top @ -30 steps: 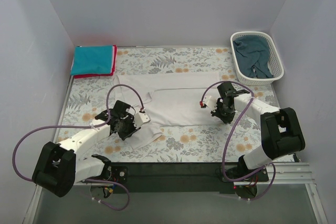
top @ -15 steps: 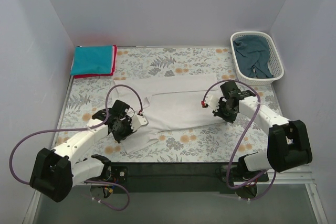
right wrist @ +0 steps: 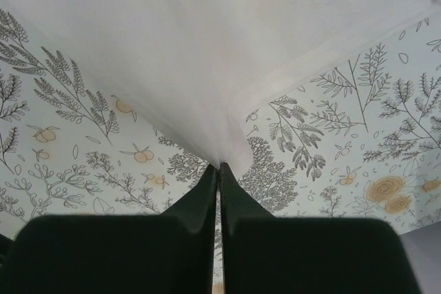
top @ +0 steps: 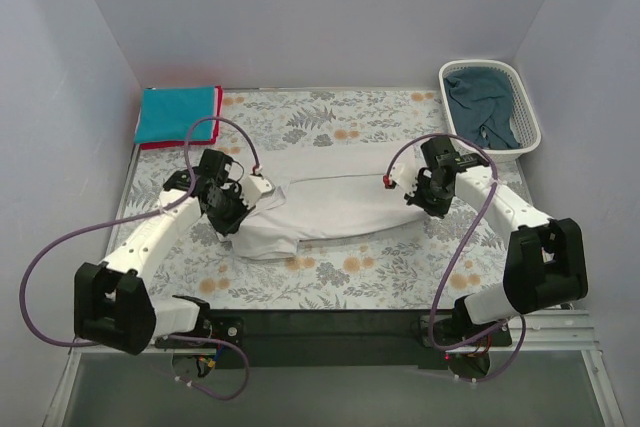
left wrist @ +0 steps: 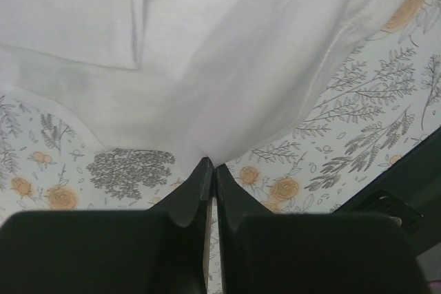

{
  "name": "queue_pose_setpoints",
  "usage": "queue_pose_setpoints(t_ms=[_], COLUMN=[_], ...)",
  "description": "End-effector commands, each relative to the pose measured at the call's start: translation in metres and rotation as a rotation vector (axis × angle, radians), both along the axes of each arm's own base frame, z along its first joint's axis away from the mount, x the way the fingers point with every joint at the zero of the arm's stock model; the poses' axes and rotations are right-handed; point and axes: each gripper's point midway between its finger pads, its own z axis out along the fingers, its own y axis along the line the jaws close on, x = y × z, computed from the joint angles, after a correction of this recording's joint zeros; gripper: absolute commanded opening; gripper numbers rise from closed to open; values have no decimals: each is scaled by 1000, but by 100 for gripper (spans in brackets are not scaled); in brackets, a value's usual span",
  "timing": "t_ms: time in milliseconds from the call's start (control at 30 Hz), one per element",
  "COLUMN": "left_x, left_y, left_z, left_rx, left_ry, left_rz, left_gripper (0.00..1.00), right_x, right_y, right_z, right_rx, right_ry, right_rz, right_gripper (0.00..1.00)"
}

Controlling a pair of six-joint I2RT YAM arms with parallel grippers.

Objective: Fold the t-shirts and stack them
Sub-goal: Fold the tshirt

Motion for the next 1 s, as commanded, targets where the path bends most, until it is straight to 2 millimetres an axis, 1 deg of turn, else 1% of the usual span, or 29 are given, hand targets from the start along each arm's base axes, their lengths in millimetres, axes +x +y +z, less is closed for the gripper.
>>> queue_pose_setpoints(t_ms=[0, 33, 67, 133, 200, 233, 300, 367, 400, 433, 500, 533, 567, 667, 700, 867, 967], left_x=[30, 43, 47, 63, 74, 84, 92, 105, 109, 114, 123, 133, 138, 146, 147, 149, 153], left_y=[4, 7, 8, 8, 6, 5, 5, 5, 6, 7, 8, 10, 13, 19, 20, 24, 24], left_z=[17, 24, 21, 26, 22, 25, 18, 22, 16, 16, 13, 11, 10, 8, 6, -3, -4], left_rx=[-61, -68, -65, -70, -70, -75, -73, -82, -79, -75, -80, -82, -79, -80, -79, -75, -80], left_ry=[-44, -73, -62, -97, -92, -112, -94, -118, -104, -113, -112, -120, -124, -130, -127, -121, -129], left_rz=[12, 25, 24, 31, 40, 44, 50, 59, 61, 65, 73, 76, 79, 95, 94, 101, 110], left_gripper=[0, 0, 0, 0, 0, 0, 0, 0, 0, 0, 0, 0, 0, 0, 0, 0, 0], right_x=[17, 25, 28, 35, 47, 51, 63, 70, 76, 80, 87, 99, 104, 117, 118, 129, 133], right_y=[3, 4, 4, 3, 4, 4, 4, 4, 4, 3, 4, 6, 6, 5, 5, 6, 7], right_z=[10, 14, 11, 12, 12, 13, 15, 12, 15, 16, 11, 13, 10, 10, 6, 4, -2], right_rx=[3, 2, -2, -11, -15, -16, -17, -22, -22, -22, -24, -22, -29, -39, -43, -48, -51], right_ry=[-15, -30, -18, -21, -25, -28, -35, -29, -42, -46, -33, -44, -38, -46, -39, -41, -28], right_rz=[38, 45, 48, 49, 54, 51, 48, 48, 50, 47, 49, 56, 58, 60, 64, 66, 55], right_gripper=[1, 1, 1, 1, 1, 1, 1, 1, 1, 1, 1, 1, 1, 1, 1, 1, 1])
